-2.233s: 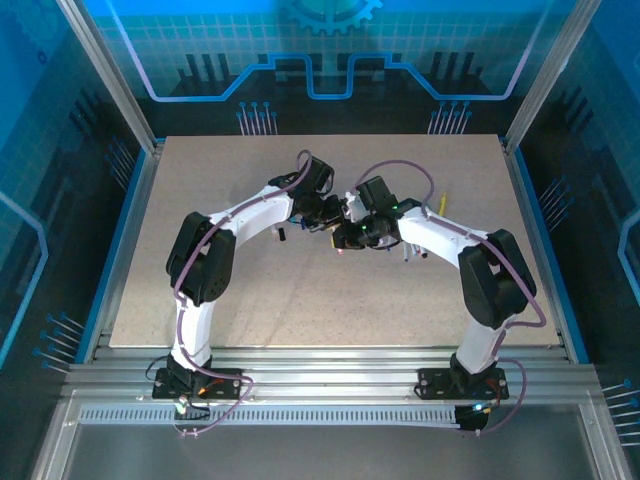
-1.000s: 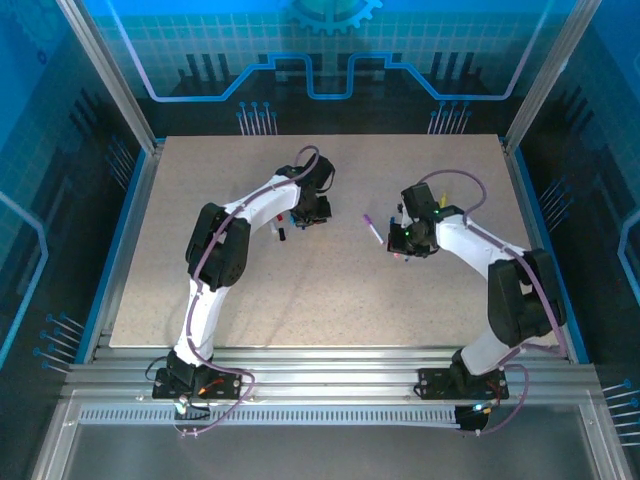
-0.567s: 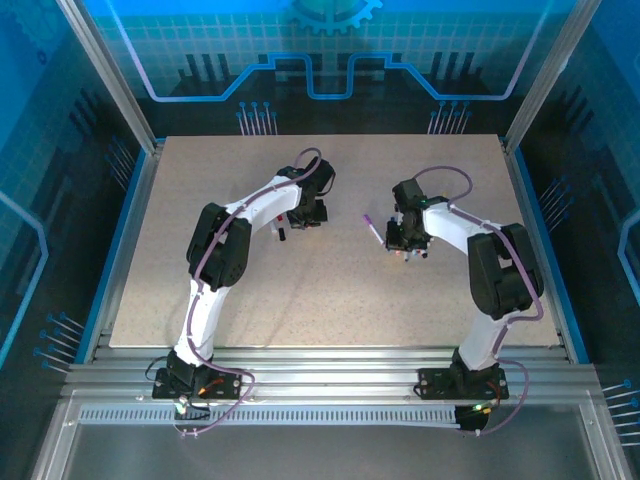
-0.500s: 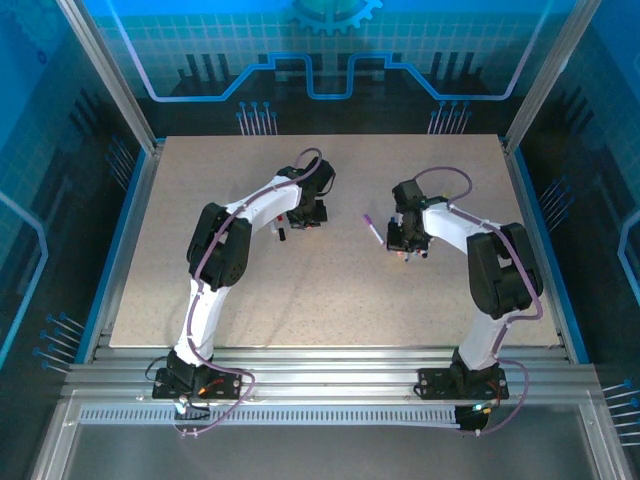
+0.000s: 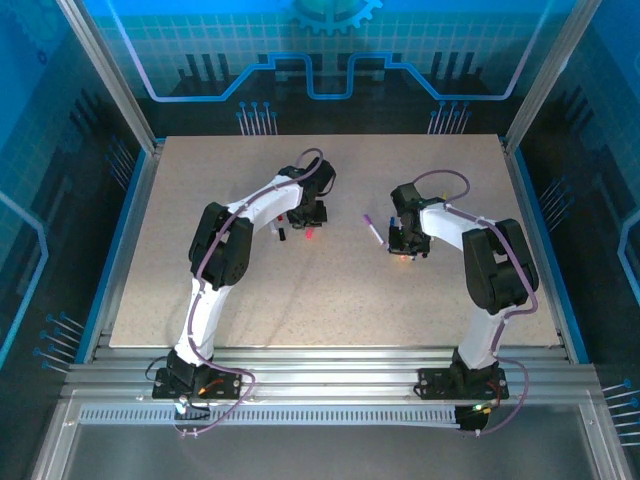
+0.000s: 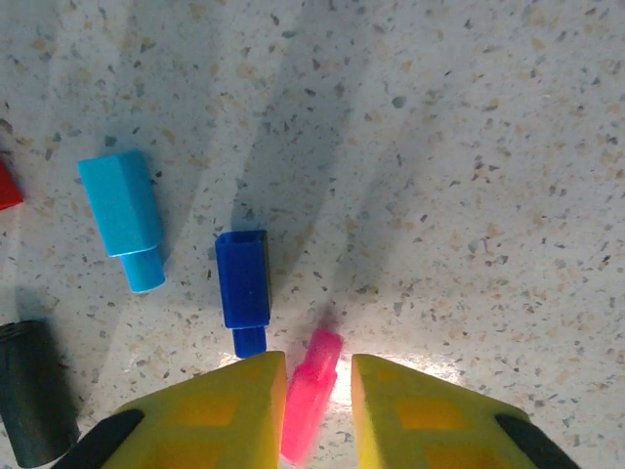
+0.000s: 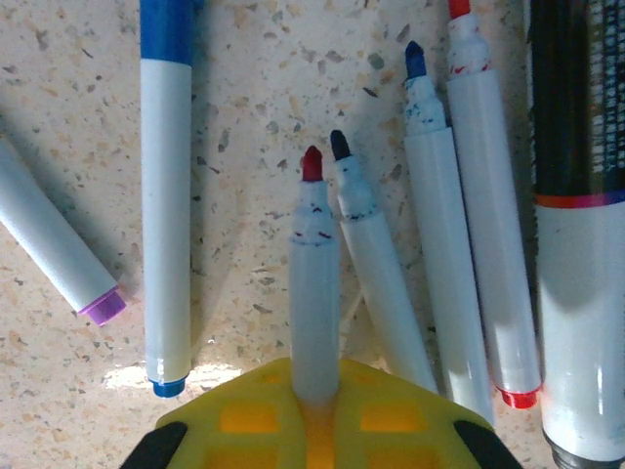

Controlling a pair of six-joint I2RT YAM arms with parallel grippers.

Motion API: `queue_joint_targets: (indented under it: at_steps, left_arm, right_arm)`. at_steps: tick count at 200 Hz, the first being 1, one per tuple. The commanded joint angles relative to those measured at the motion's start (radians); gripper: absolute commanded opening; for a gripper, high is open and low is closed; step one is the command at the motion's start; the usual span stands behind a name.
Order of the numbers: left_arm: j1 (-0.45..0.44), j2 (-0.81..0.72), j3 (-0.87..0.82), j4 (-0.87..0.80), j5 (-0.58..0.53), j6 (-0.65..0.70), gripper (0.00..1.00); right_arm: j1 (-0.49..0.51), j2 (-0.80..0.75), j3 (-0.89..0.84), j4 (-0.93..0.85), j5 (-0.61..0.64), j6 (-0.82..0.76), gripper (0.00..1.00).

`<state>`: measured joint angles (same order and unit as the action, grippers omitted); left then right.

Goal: Open the pen caps

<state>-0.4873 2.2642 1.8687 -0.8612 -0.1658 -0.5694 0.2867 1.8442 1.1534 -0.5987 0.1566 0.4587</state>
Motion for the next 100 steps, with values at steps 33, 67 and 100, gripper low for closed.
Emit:
queue_joint_targets:
  at_steps: [33, 67, 100]
  left_arm:
    - [0.0, 0.004, 0.046, -0.041, -0.027, 0.019, 0.26]
    - [0.0, -0.013, 0.059, -0.045, -0.028, 0.023, 0.26]
    - [-0.001, -0.032, 0.079, -0.046, -0.019, 0.025, 0.26]
  right_arm:
    - [-0.004, 0.012, 0.017, -0.074, 0.059, 0.004, 0.17]
    - [-0.004, -0.025, 0.023, -0.09, 0.064, 0.0, 0.25]
    - [-0.003, -0.065, 0.038, -0.118, 0.069, -0.003, 0.26]
